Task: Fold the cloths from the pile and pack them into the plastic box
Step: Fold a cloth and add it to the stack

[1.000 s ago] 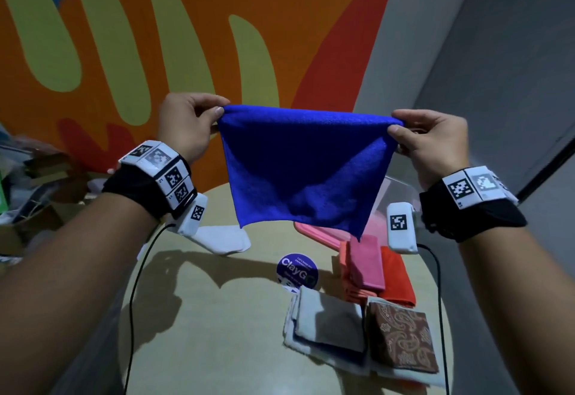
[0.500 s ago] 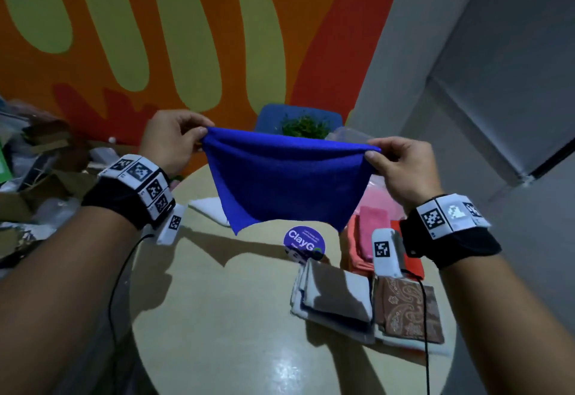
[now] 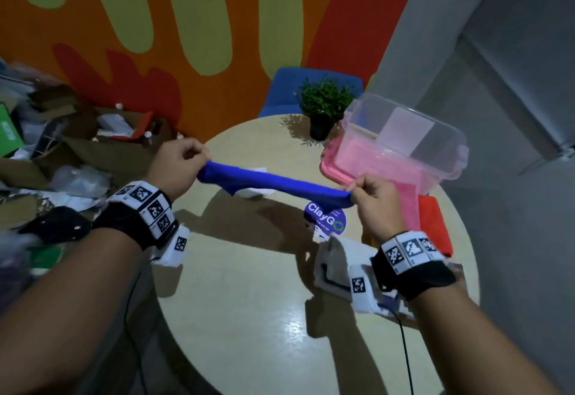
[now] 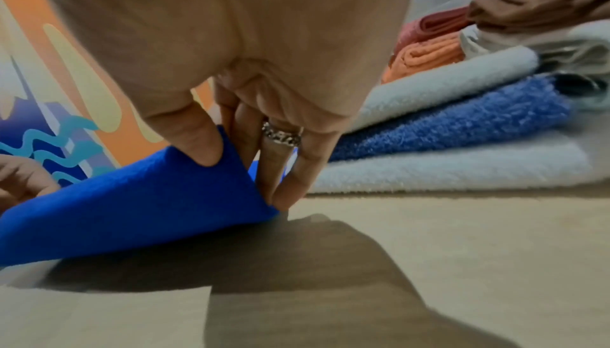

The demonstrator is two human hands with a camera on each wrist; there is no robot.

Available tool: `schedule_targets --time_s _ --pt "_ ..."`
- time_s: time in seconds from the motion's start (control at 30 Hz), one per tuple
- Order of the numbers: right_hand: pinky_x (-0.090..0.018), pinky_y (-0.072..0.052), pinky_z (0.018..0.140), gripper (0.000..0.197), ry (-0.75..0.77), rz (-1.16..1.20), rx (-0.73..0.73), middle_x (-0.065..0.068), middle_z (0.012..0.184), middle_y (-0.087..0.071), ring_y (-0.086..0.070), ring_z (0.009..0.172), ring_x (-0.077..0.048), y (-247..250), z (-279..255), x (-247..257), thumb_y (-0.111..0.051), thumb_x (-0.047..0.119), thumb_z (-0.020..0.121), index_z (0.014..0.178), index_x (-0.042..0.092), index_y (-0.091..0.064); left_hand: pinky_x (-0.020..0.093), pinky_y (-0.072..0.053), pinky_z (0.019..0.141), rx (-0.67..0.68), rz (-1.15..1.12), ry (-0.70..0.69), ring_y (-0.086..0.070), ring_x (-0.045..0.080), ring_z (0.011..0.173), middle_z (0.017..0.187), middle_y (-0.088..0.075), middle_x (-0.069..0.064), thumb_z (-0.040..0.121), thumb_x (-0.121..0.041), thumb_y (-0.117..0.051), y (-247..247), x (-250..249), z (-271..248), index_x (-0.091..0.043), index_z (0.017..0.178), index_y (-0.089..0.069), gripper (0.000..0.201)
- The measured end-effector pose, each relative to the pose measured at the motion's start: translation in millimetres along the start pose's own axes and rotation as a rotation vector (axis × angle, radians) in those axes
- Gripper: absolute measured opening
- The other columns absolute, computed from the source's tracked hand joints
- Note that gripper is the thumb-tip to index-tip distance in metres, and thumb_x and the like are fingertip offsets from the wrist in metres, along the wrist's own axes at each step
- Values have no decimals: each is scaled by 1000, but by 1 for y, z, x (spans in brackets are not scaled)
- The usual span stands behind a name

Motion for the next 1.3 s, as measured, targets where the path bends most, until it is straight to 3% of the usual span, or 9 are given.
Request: schedule_targets --time_s 0.2,0.37,0.47,0.53,0.77,0.97,1.13,1.2,1.3 --pt "-35 -58 86 17 -235 -327 453 2 87 -76 -69 91 3 -60 -89 -116 -58 7 87 71 8 -65 24 -46 63 686 410 278 -64 15 67 62 -67 -7 77 -9 -65 -45 125 -84 -23 60 -69 23" --pt "-26 -56 82 17 -296 -450 604 9 86 -74 -67 88 3 -65 -126 -146 -57 9 84 71 14 -65 19 -49 64 854 427 405 -61 5 63 63 -69 -11 81 -2 -60 -49 156 -121 -23 68 -76 29" --pt "-10 -42 63 24 -324 -511 719 15 74 -62 -59 73 0 -63 -137 -148 -57 7 83 69 25 -61 23 -55 63 960 397 522 -65 13 66 76 -74 8 86 -1 -58 -49 158 -131 -13 81 -78 23" --pt "-9 -37 61 26 -307 -506 706 16 74 -60 -55 71 -1 -59 -137 -145 -57 3 84 72 27 -60 25 -55 60 947 376 555 -64 17 63 80 -73 20 90 0 -55 -47 155 -132 -9 86 -76 23" --pt "-23 -48 85 25 -177 -580 301 -5 98 -73 -67 92 -21 -54 -99 -133 -56 7 92 113 15 -68 33 -57 75 386 366 384 -68 20 73 78 -72 3 92 -2 -56 -55 145 -94 -17 80 -73 26" --pt "-34 -50 89 31 -269 -659 180 -14 110 -68 -65 100 -30 -69 -65 -128 -52 11 96 124 15 -63 21 -41 57 290 412 464 -61 23 71 89 -70 13 95 -1 -49 -76 151 -72 -10 85 -73 28" --pt "-32 -47 94 34 -154 -644 108 -7 118 -64 -61 108 -24 -72 -58 -121 -59 9 93 127 13 -60 34 -49 78 156 468 279 -64 34 93 103 -66 15 92 0 -58 -83 141 -71 -5 98 -71 15" --pt "-29 -45 97 29 -37 -633 218 -6 119 -63 -60 108 -22 -81 -69 -120 -61 11 92 121 11 -63 37 -50 88 281 398 112 -62 30 99 105 -67 9 87 -5 -63 -100 132 -87 -15 96 -71 16" --pt "-32 -37 109 41 59 -727 615 -8 133 -55 -49 125 -25 -107 -96 -132 -65 18 89 129 9 -60 41 -32 116 773 483 -32 -40 18 135 143 -49 -9 81 -40 -68 -139 129 -134 -38 129 -57 49"
Point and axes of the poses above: each hand's wrist, its own z-axis towards the middle knuckle, its own y-axis out of the back of the hand, x = y × z, the point moved 4 cm from there along z, towards the middle knuckle
